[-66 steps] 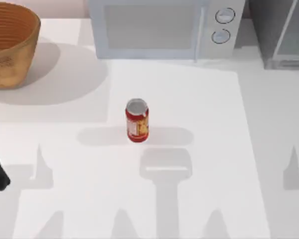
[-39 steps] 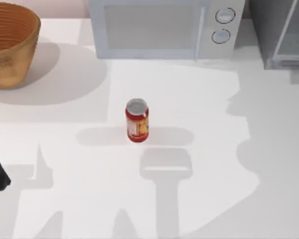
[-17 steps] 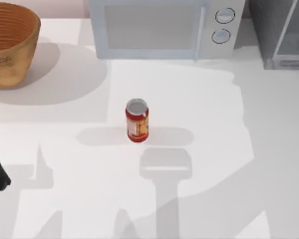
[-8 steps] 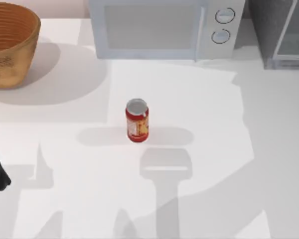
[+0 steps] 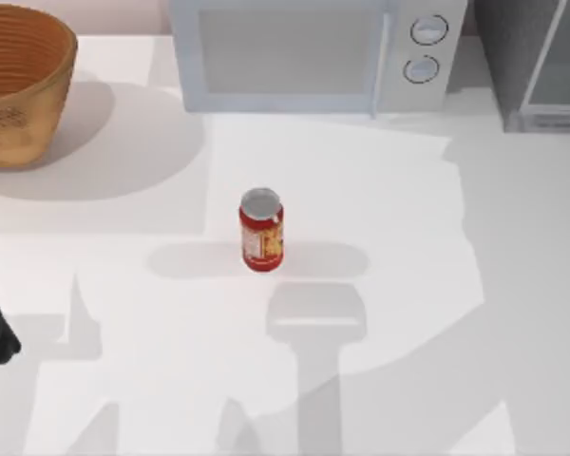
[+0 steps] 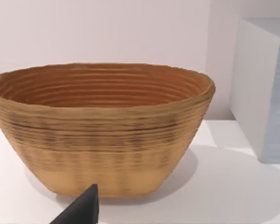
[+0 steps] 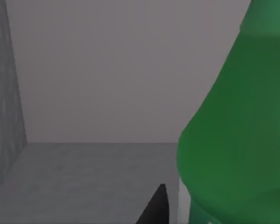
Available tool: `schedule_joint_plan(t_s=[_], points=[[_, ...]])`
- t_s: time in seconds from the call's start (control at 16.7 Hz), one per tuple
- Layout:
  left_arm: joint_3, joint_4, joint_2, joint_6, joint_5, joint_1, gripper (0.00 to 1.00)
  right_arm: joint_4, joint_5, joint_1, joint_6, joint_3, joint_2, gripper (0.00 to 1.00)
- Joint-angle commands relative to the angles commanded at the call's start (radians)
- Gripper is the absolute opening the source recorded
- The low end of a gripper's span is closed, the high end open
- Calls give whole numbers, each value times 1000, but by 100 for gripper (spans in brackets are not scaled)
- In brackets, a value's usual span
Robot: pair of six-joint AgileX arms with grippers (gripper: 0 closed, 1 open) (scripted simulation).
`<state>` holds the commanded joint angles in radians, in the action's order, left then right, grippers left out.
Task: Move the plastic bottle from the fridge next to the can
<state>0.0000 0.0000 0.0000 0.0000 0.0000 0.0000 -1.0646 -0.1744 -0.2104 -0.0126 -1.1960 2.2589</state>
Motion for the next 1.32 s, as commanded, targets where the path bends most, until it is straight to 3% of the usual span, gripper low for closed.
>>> schedule_joint_plan(t_s=[0.42,0.84,1.32], points=[[0,0,0,0,0,0,100,3,0,-3,-1,0,-4,0],[0,0,0,0,0,0,100,156,-2,-3,-3,-30,-125,0],[0,0,0,0,0,0,100,130,-13,-16,-4,42,-181,0]])
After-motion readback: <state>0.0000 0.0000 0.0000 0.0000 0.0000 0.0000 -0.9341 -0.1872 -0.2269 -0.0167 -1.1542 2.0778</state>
